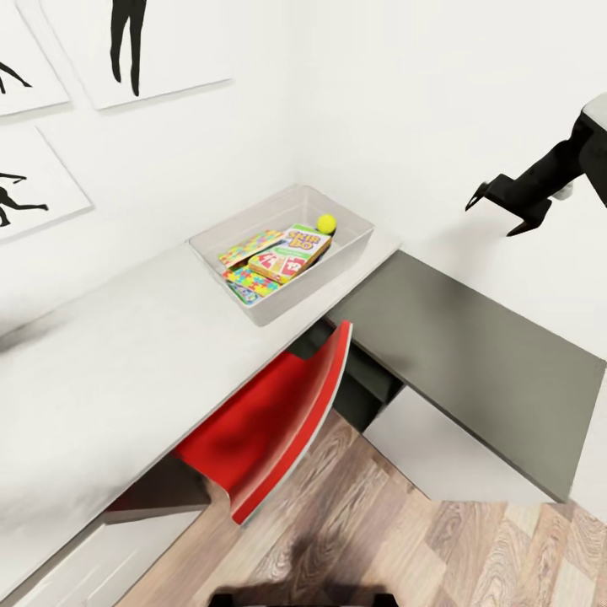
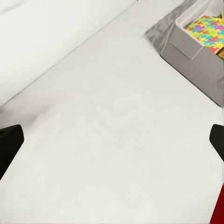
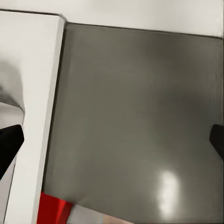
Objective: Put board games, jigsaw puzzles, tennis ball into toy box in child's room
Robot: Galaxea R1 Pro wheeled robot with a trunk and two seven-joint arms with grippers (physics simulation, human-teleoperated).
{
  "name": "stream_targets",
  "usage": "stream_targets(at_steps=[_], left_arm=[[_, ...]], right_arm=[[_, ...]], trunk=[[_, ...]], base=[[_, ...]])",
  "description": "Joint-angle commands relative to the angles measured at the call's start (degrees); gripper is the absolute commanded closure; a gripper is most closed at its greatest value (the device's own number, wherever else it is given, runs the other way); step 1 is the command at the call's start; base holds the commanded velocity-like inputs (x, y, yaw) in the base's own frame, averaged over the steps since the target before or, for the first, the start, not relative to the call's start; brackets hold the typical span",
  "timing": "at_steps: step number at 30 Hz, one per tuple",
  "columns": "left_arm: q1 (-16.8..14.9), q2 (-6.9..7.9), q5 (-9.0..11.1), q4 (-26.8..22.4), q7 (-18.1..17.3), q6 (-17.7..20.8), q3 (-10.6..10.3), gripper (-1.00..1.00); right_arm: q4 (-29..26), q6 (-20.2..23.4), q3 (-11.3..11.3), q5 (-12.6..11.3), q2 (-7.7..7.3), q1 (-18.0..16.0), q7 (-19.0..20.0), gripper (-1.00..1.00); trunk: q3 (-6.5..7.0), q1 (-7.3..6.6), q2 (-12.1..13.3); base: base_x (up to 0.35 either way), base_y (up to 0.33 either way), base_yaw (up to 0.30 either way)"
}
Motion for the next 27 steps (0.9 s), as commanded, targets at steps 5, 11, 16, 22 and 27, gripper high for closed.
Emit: stream_targets(at_steps=[5,11,16,22,27], left_arm=[[-0.1,-0.11,-0.1,0.0,-0.2,0.3,-0.1,-1.0],[-0.1,-0.14,0.0,0.0,-0.2,0.3,-0.1,-1.0],[-0.1,-0.13,0.0,0.0,-0.2,0.3,0.0,-1.0],[-0.1,-0.25,0.0,0.0,-0.2,0.3,-0.1,-1.0],[-0.1,-0.34,0.0,0.0,-0.2,0.3,-0.1,-1.0]], right_arm=[[-0.1,0.1,-0.2,-0.2,0.09,0.1,-0.5,-1.0],[-0.1,0.1,-0.1,-0.2,0.41,0.2,-0.5,-1.0],[-0.1,0.1,0.2,-0.2,0.54,0.3,-0.5,-1.0],[-0.1,0.1,0.3,-0.2,0.77,0.5,-0.5,-1.0],[-0.1,0.1,0.4,-0.2,1.06,1.1,-0.5,-1.0]], trunk=[[0.36,0.01,0.0],[0.84,0.01,0.0],[0.99,0.01,0.0],[1.4,0.01,0.0],[1.87,0.01,0.0]], base=[[0.0,0.0,-0.149],[0.0,0.0,-0.12],[0.0,0.0,-0.039],[0.0,0.0,-0.005],[0.0,0.0,0.0]])
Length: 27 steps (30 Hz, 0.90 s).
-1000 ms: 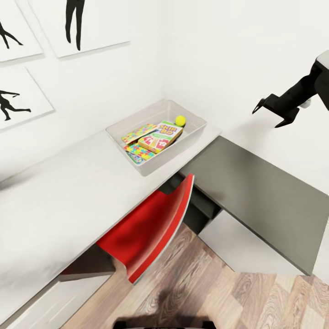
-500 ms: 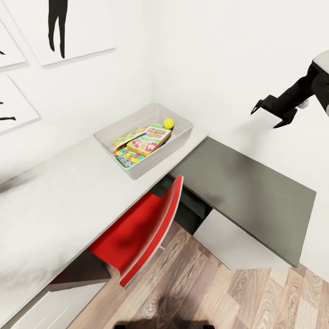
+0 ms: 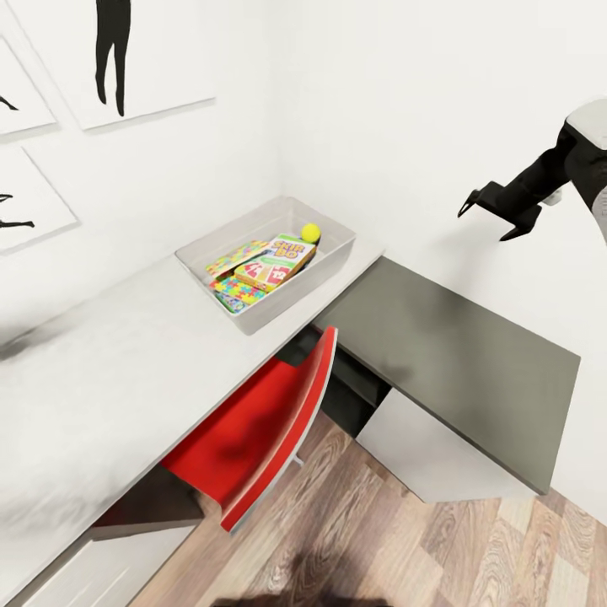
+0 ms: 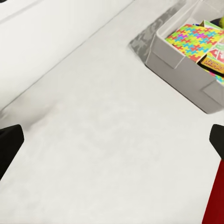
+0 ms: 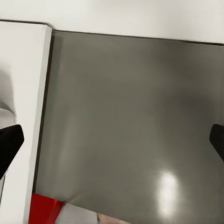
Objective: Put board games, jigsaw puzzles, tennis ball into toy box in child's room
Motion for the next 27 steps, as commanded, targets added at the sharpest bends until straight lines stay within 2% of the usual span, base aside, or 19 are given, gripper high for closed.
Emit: stream_targets(at_steps=[1,7,18,25,27], left_arm=[[-0.2,-0.05,0.0,0.0,-0.2,0.3,-0.1,-1.0],[-0.2,-0.2,-0.1,-0.1,-0.2,0.3,-0.2,-1.0],[-0.2,-1.12,-0.4,-0.6,-0.2,0.3,-0.1,-1.0],[-0.2,-2.83,-0.9,-0.6,-0.1,0.3,-0.2,-1.0],[-0.2,-3.83,-1.0,-0.6,0.0,0.3,-0.2,-1.0]], right_arm=[[-0.1,0.2,-0.2,-0.3,0.07,0.3,-0.5,-1.0],[-0.1,0.2,-0.1,-0.3,0.99,1.2,-0.5,-1.0],[-0.1,0.2,0.0,0.0,5.62,1.5,-0.6,-1.0],[-0.1,0.2,0.0,0.2,6.1,1.6,-0.8,-1.0],[0.0,0.2,-0.1,0.1,6.18,1.6,-0.8,-1.0]], trunk=[[0.05,0.01,0.0],[0.62,0.01,0.0],[1.67,0.01,0.0],[2.34,0.01,0.0],[2.53,0.01,0.0]], base=[[0.0,0.0,0.0],[0.0,0.0,0.0],[0.0,0.0,0.0],[0.0,0.0,0.0],[0.0,0.0,0.0]])
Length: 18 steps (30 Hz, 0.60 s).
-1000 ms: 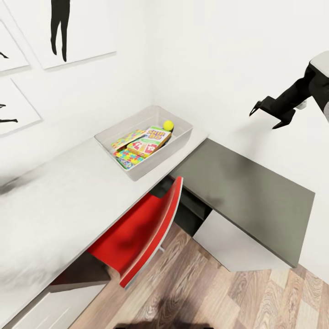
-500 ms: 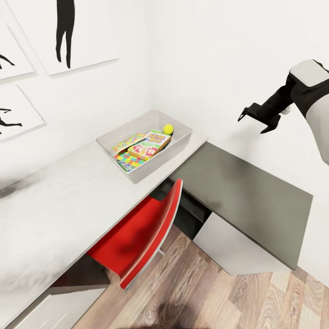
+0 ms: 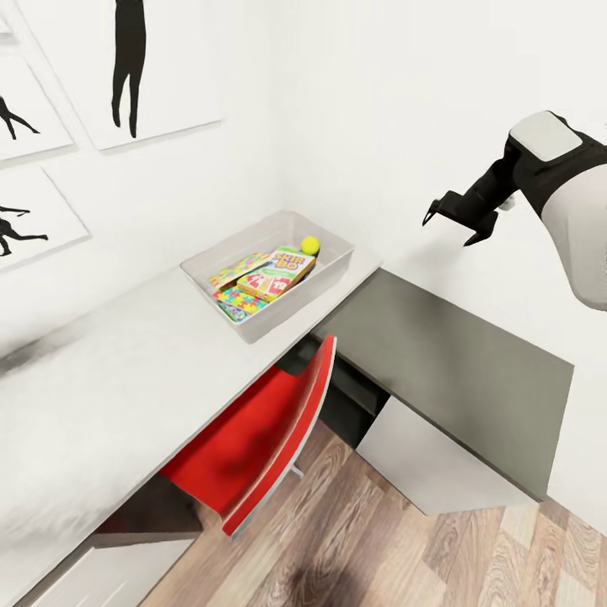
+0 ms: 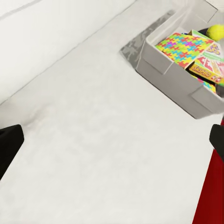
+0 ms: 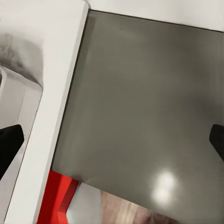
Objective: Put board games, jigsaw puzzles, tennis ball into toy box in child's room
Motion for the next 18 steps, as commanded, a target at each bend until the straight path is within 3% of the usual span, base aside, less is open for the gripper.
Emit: stream_targets(at_steps=[1,6,18], left_arm=[[-0.1,-0.54,0.0,0.0,-0.2,0.3,0.0,-1.0],[-0.1,-1.74,0.0,0.0,-0.2,0.3,-0.2,-1.0],[-0.1,-2.01,0.0,0.0,-0.2,0.3,-0.1,-1.0]], right_arm=[[-0.1,0.1,-0.2,-0.3,0.01,0.0,-0.5,-1.0],[-0.1,0.1,-0.2,-0.3,0.11,0.3,-0.5,-1.0],[-0.1,0.1,-0.3,-0.6,0.14,1.7,-0.2,-1.0]], trunk=[[0.05,0.01,0.0],[0.52,0.01,0.0],[1.67,0.01,0.0]], base=[[0.0,0.0,0.0],[0.0,0.0,0.0],[0.0,0.0,0.0]])
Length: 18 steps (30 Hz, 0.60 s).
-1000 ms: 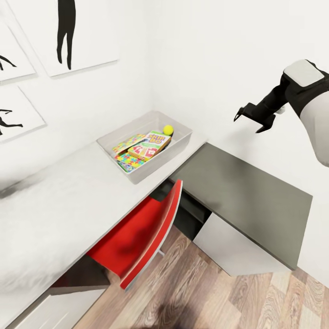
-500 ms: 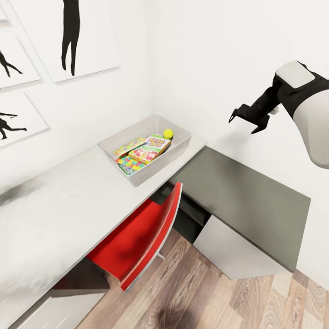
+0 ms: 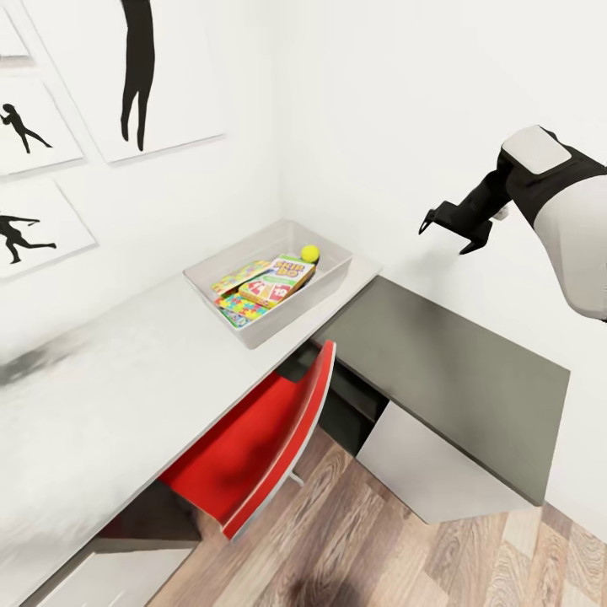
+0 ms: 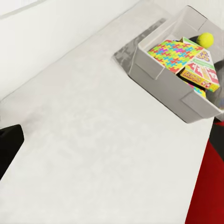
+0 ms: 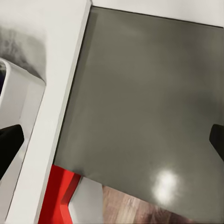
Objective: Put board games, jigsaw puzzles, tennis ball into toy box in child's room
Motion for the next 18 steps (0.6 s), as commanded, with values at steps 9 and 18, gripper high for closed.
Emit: stream_targets(at_steps=[9,18], left_arm=[[-0.1,-0.57,-0.1,0.0,-0.1,0.3,-0.2,-1.0],[-0.1,-0.72,-0.1,0.0,-0.1,0.3,-0.2,-1.0]], right_arm=[[-0.1,0.1,-0.4,-0.5,0.13,0.6,-0.5,-1.0],[-0.1,0.1,-0.3,-0.5,0.16,0.6,-0.6,-1.0]], trunk=[[0.81,0.01,0.0],[1.67,0.01,0.0]], base=[[0.0,0.0,0.0],[0.0,0.0,0.0]])
